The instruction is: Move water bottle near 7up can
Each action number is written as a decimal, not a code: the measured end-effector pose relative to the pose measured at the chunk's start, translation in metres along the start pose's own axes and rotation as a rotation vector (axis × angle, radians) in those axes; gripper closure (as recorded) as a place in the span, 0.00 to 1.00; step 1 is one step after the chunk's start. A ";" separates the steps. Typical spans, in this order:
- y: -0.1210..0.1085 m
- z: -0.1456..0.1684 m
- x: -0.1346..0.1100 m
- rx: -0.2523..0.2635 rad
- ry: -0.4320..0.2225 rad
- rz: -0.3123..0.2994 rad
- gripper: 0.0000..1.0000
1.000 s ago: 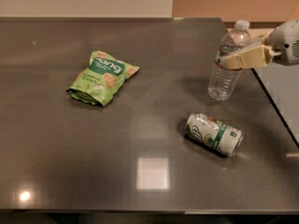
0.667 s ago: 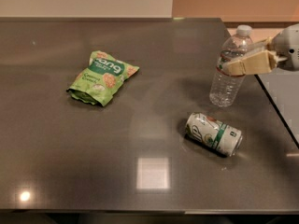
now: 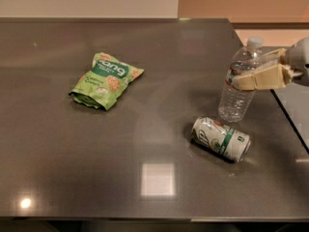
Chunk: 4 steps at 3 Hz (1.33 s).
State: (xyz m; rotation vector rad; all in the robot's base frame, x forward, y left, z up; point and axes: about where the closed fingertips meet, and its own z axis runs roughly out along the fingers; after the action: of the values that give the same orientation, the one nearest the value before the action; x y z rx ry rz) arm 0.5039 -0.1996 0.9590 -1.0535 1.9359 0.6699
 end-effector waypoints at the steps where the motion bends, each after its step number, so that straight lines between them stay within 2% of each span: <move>1: 0.005 0.001 0.007 0.014 -0.001 -0.008 1.00; 2: 0.007 0.004 0.014 0.020 0.001 -0.013 0.83; 4: 0.009 0.007 0.020 0.013 -0.029 -0.030 0.36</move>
Offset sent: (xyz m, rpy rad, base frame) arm -0.0124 -0.0031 -0.0215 -0.0183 -0.0234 -0.0229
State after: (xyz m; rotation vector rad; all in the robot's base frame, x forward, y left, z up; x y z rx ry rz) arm 0.4925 -0.1983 0.9396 -1.0575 1.8932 0.6515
